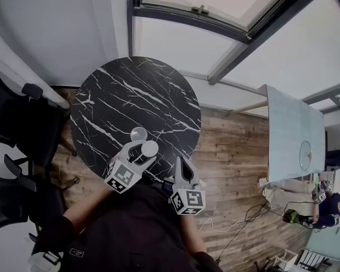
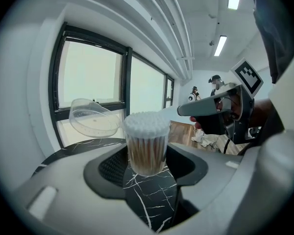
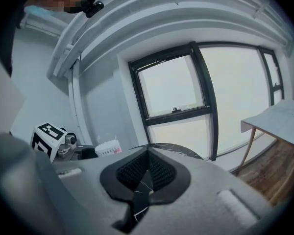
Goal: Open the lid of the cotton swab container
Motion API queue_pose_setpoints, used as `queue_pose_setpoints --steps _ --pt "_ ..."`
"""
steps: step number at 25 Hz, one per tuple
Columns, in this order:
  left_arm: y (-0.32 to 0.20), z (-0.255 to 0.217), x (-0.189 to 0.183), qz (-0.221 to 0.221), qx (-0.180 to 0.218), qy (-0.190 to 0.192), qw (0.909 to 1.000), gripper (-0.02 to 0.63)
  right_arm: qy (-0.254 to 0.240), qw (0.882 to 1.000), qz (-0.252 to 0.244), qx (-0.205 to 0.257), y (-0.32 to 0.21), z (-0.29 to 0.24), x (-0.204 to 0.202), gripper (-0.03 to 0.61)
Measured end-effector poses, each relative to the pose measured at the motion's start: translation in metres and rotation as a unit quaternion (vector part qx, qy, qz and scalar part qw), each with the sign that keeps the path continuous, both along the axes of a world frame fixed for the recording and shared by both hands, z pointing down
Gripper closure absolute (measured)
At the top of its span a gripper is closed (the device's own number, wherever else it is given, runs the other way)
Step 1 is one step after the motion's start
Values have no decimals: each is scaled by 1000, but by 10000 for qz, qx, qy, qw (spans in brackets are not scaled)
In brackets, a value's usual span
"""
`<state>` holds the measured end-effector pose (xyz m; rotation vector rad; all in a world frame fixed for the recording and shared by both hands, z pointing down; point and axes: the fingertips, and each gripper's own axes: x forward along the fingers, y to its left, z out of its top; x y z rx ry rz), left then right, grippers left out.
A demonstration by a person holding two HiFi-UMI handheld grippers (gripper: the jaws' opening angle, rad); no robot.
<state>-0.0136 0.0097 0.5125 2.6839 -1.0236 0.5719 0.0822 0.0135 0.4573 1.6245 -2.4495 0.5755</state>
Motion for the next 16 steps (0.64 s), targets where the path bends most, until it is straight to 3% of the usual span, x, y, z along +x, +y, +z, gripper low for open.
queue_pose_setpoints --steps 16 --pt "-3 -1 -1 -6 21 64 10000 360 -63 10000 -4 -10 -1 0 1 581"
